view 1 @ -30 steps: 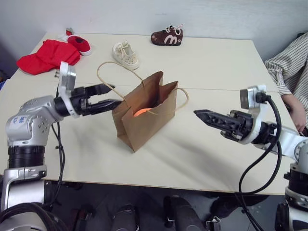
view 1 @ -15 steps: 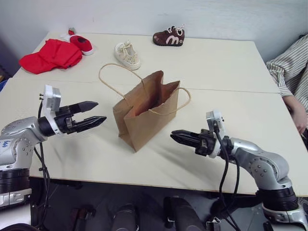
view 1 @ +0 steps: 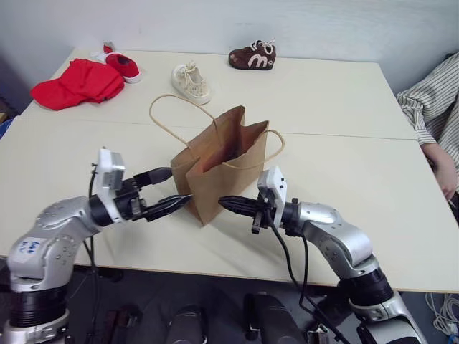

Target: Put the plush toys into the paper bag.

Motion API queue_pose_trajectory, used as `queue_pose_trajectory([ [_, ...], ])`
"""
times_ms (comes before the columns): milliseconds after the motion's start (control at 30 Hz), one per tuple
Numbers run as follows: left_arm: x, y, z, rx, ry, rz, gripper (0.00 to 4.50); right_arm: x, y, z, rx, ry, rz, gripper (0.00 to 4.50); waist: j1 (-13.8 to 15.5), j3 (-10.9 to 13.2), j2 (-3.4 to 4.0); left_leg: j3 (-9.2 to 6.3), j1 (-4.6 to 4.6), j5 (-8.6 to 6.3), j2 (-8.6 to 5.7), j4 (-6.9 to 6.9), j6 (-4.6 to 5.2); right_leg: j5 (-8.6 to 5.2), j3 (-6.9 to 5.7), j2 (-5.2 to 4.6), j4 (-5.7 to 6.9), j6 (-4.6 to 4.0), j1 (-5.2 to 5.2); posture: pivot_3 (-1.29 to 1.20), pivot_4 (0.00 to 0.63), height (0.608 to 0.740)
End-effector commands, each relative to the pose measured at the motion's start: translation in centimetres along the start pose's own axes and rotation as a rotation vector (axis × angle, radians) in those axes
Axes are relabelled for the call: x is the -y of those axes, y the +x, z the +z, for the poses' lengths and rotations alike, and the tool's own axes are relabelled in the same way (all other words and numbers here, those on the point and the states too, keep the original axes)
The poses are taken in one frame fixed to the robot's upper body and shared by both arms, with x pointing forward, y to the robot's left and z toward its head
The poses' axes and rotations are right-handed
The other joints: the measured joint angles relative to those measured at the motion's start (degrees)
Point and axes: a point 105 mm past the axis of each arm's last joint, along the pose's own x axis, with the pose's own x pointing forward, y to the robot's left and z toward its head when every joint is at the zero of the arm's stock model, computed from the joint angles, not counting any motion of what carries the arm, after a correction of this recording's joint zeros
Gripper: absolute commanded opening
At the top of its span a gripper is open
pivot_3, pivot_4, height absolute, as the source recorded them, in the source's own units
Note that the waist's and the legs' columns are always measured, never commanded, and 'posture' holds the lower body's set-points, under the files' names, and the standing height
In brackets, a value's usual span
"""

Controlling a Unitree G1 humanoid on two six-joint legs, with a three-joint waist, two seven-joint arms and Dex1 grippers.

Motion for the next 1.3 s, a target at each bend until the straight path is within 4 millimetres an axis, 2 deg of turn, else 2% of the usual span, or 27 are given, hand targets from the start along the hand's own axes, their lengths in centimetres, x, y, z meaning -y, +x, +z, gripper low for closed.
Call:
queue_pose_trajectory([
  [33,0.5,1.2,0.2,0.000,0.089,-0.003,4.50,-0.1,1.4,0.9,0.025,-0.074,0.004,0.04,-0.28,0.00,0.00,0.00,0.01,0.01,0.02,-0.01,-0.01,0.00,0.00,0.02,0.00,0.00,0.00,0.00,0.150,0.740],
  [200,-0.6,3.0,-1.0,0.024,0.112,0.071,4.50,0.3,2.7,1.3,0.050,-0.077,-0.017,0.04,-0.14,0.00,0.00,0.02,0.02,0.01,0.01,-0.01,-0.02,0.00,0.01,0.02,0.00,0.00,0.00,0.00,0.150,0.740],
  [300,-1.2,3.6,-0.9,0.056,0.112,0.099,3.91,-0.3,2.3,1.0,0.038,-0.084,0.014,0.00,0.14,-0.01,-0.01,0.01,-0.01,0.01,-0.01,0.01,-0.01,0.00,-0.01,0.01,0.00,0.00,0.00,0.00,0.150,0.740],
  [533,-2.1,4.5,-1.2,0.053,0.090,0.104,1.73,-0.2,0.5,1.0,0.034,-0.097,0.014,0.00,0.09,-0.01,-0.02,0.01,-0.01,0.02,-0.02,0.02,0.01,0.01,-0.01,-0.01,0.02,0.01,0.00,0.00,0.150,0.740],
  [633,-2.5,5.2,-1.0,0.069,0.091,0.089,0.72,-0.4,-1.3,0.9,0.025,-0.094,0.014,0.00,0.20,-0.01,-0.02,0.01,0.00,0.02,-0.01,0.03,0.01,0.00,-0.02,0.00,0.02,0.01,0.00,0.00,0.150,0.740],
  [700,-1.7,4.6,-0.1,0.079,0.110,-0.028,0.07,-0.9,-3.4,1.0,0.011,-0.056,0.022,0.00,0.23,-0.01,-0.02,0.01,-0.03,0.01,-0.03,0.03,0.01,0.01,-0.04,0.00,0.01,0.01,0.00,0.00,0.150,0.740],
  [733,-1.7,4.0,0.4,0.079,0.104,-0.074,0.03,-1.2,-4.6,1.1,0.005,-0.036,0.026,0.00,0.22,-0.01,-0.02,0.01,-0.04,0.01,-0.02,0.03,0.01,0.01,-0.04,0.00,0.02,0.02,0.00,0.00,0.150,0.740],
  [800,-1.8,3.5,0.9,0.078,0.092,-0.114,0.03,-1.6,-5.7,1.3,-0.004,-0.017,0.031,0.00,0.22,-0.01,-0.02,0.01,-0.05,0.01,-0.02,0.03,0.01,0.01,-0.04,0.00,0.03,0.02,0.00,0.00,0.150,0.740],
  [867,-0.8,2.4,1.2,0.002,0.097,-0.283,0.03,-1.1,-9.0,1.9,-0.017,-0.024,-0.036,0.00,0.21,-0.01,-0.01,0.01,-0.01,0.02,-0.03,0.05,0.01,0.01,-0.03,0.01,0.03,0.01,0.01,0.00,0.150,0.740],
  [933,0.4,1.6,1.1,-0.084,0.080,-0.455,0.03,-0.4,-13.1,2.0,-0.078,-0.066,-0.117,0.00,0.28,0.00,0.00,0.00,0.01,0.03,-0.04,0.04,0.00,0.01,-0.05,0.05,0.02,0.01,0.03,0.00,0.150,0.740],
  [1000,1.0,1.2,0.8,-0.133,0.065,-0.545,0.03,-0.2,-15.7,1.7,-0.137,-0.098,-0.156,0.00,0.45,0.00,0.01,0.00,0.01,0.01,-0.10,-0.01,0.02,0.00,-0.06,0.06,-0.10,0.01,0.07,0.00,0.150,0.740],
  [1100,1.1,0.9,-0.8,-0.235,0.095,-0.638,0.03,0.2,-19.4,2.3,-0.134,-0.156,-0.208,0.00,0.64,0.00,0.01,0.01,0.12,-0.01,-0.12,0.01,0.07,0.04,-0.03,0.11,-0.19,0.07,0.25,0.00,0.150,0.740],
  [1200,0.3,1.5,-1.4,-0.234,0.157,-0.630,0.03,0.9,-20.9,1.9,-0.153,-0.176,-0.258,0.00,0.53,0.00,0.01,0.02,0.27,0.00,-0.13,0.04,0.09,0.07,0.04,0.18,-0.19,0.12,0.40,0.00,0.150,0.740],
  [1300,-0.2,1.7,-1.9,-0.254,0.176,-0.625,0.03,0.9,-20.8,1.5,-0.125,-0.194,-0.268,0.00,0.36,0.00,0.01,0.03,0.42,0.00,-0.12,0.03,0.09,0.07,0.07,0.19,-0.18,0.12,0.52,0.00,0.150,0.740],
])
